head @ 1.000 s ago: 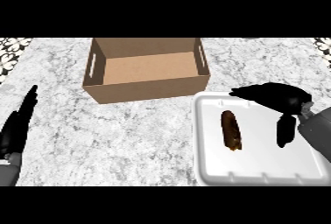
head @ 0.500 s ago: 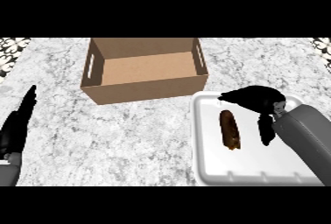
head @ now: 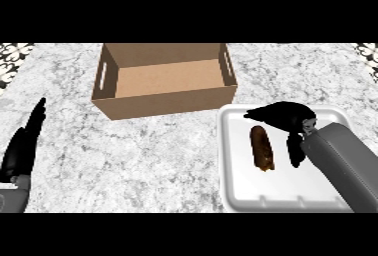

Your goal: Pick the sweet potato from the tray and place it in the cardboard box

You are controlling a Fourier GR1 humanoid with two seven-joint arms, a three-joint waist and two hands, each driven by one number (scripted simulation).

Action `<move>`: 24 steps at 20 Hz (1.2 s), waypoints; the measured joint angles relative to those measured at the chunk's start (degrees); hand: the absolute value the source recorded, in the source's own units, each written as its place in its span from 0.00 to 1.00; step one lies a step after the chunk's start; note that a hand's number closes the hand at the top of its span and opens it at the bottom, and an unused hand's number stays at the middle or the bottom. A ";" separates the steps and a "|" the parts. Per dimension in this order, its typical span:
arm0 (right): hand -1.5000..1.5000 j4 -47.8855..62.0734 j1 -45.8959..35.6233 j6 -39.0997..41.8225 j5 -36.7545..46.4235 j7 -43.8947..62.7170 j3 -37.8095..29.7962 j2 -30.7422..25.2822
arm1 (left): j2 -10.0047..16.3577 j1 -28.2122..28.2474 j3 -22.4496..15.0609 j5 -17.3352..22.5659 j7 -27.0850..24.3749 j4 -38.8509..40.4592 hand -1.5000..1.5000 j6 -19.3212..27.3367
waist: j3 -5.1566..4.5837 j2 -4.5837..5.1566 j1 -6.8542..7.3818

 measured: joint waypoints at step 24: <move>1.00 -8.68 7.92 7.18 12.35 4.30 -3.73 7.82 | -2.65 -0.24 5.36 -4.03 -0.63 0.19 0.50 -4.39 | -0.13 -0.23 -0.06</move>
